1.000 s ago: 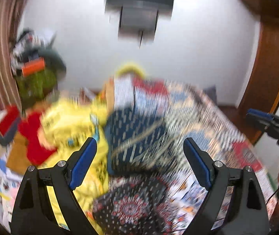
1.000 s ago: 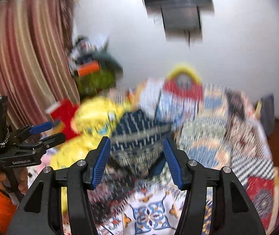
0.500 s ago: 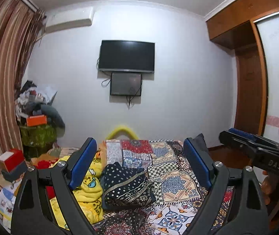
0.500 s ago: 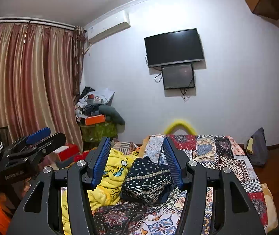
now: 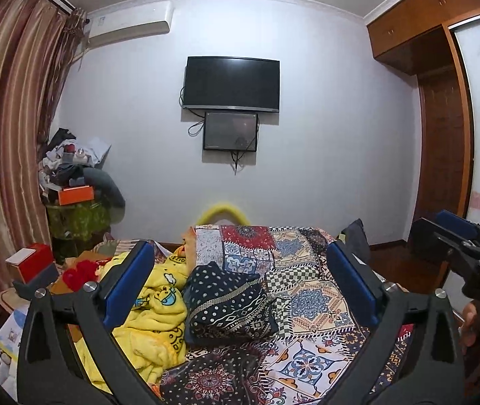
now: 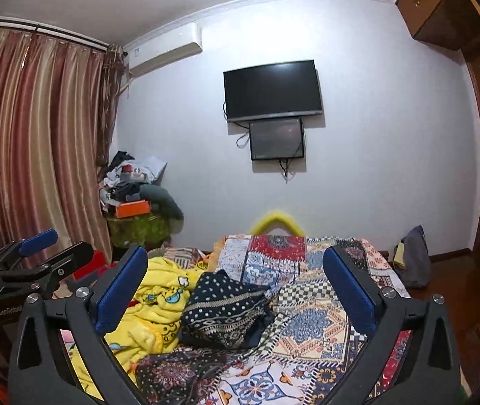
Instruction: Fold large clothes
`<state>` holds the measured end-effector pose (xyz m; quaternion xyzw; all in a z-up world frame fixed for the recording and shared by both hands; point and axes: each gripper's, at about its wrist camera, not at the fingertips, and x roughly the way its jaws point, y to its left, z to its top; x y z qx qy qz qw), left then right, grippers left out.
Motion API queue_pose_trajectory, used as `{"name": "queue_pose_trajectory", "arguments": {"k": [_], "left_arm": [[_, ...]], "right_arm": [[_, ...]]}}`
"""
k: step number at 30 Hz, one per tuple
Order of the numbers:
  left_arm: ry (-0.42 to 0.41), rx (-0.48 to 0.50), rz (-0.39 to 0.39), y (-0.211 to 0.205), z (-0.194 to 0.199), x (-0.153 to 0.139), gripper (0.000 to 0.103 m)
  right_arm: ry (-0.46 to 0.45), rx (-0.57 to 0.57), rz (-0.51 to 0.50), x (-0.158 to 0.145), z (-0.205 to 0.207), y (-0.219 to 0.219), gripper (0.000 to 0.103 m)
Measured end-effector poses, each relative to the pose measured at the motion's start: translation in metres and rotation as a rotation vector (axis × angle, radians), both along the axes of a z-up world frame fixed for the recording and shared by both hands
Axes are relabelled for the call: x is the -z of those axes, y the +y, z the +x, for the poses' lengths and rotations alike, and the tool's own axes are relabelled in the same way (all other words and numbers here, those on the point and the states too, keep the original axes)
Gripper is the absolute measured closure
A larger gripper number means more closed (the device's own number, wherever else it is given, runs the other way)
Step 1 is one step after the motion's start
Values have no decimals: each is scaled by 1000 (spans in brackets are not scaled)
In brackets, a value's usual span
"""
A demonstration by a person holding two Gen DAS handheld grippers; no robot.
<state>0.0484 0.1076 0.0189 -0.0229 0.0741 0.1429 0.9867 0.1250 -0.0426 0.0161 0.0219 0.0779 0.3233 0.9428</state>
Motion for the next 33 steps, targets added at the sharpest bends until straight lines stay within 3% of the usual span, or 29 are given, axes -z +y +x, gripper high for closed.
{"name": "queue_pose_trajectory", "arguments": {"k": [33], "left_arm": [[30,2,1,-3,13,6,0]], "right_arm": [[30,3,-2,5,1,-14,0]]}}
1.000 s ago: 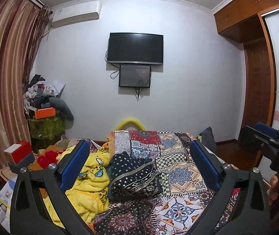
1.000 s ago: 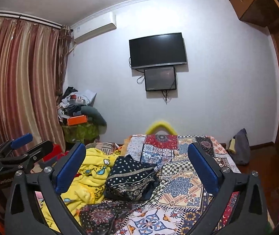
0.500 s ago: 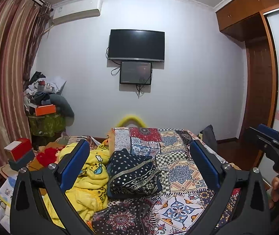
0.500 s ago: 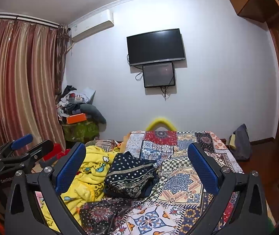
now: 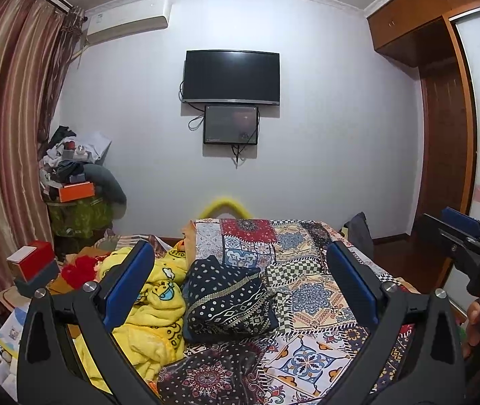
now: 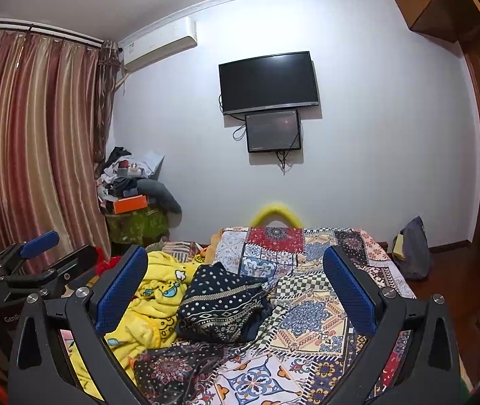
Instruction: Fold large clothes
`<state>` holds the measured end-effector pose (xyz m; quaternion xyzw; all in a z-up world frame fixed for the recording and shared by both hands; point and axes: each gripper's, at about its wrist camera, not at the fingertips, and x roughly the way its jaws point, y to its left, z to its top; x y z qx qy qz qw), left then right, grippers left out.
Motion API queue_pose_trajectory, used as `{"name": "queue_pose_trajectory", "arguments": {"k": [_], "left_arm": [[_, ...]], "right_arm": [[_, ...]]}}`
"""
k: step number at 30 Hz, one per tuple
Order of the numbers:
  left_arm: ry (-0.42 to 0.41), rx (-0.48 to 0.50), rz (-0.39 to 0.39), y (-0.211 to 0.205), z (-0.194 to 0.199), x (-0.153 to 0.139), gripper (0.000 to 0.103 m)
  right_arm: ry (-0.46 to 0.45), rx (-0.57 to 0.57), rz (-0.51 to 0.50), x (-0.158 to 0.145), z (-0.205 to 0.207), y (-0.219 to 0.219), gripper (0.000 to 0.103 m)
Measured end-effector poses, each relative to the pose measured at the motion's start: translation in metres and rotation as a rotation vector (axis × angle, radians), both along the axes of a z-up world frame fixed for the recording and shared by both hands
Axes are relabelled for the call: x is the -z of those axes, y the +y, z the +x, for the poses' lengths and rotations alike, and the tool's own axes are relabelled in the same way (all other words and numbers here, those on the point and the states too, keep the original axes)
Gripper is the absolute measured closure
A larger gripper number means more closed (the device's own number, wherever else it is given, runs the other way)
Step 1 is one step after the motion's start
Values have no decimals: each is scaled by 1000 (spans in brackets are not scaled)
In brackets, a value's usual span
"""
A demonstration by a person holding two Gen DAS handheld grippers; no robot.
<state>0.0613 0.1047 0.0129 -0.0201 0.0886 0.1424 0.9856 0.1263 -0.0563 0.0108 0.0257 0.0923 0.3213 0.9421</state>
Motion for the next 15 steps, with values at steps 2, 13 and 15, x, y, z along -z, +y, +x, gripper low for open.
{"name": "queue_pose_trajectory", "arguments": {"k": [2,13,15], "left_arm": [[0,3,1,0,0,1,0],[8,11,12,3,2,4,0],[9,9,12,3,2,4,0]], "right_arm": [[5,-3,-4,0,2,-1,0],[17,-20,-16,1,4,-2,0],[18,-25,-19,1,4,-2,0]]}}
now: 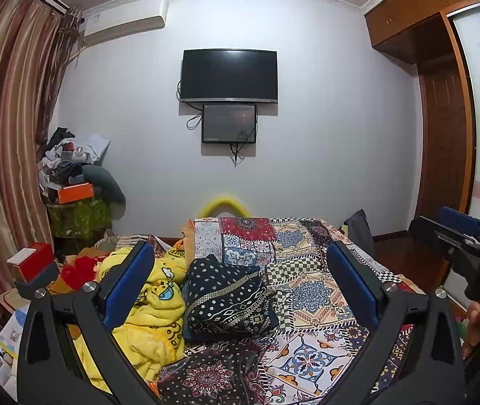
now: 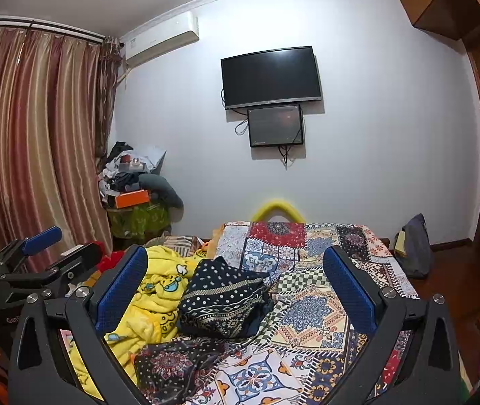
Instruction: Fold large clothes
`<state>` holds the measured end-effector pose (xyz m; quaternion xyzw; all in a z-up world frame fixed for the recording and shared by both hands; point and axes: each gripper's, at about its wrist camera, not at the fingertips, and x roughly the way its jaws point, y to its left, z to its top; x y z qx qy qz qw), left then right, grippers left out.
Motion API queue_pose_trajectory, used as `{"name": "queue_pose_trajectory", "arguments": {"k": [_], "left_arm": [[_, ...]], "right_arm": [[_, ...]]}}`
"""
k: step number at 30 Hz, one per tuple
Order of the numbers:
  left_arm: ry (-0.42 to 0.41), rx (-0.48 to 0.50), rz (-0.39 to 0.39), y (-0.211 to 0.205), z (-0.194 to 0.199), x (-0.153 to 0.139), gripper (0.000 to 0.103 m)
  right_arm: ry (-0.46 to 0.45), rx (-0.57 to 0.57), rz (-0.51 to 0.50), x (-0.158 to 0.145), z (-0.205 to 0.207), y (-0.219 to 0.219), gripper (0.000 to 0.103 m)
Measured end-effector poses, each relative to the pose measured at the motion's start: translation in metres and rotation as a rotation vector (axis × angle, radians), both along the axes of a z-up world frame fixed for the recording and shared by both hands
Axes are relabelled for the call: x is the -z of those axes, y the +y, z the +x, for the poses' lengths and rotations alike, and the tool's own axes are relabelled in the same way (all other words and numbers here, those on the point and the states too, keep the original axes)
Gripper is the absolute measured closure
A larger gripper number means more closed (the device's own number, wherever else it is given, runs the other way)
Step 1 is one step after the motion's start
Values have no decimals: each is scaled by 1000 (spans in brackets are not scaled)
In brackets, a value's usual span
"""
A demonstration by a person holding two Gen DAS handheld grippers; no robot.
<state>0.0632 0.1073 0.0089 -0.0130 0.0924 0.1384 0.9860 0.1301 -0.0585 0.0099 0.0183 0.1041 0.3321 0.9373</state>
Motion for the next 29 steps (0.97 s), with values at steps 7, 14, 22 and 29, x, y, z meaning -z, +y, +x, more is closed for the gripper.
{"name": "queue_pose_trajectory", "arguments": {"k": [7,14,22,29], "left_arm": [[-1,9,-4,2,0,1,0],[7,16,-5,3,1,2,0],[12,32,-19,7,3,2,0],[12,43,-28,6,4,3,0]], "right_arm": [[-2,-1,-4,1,0,-1,0],[-7,6,-1,0,1,-1,0],[-1,8,4,1,4,-3,0],[3,7,6,1,4,-5,0]]}}
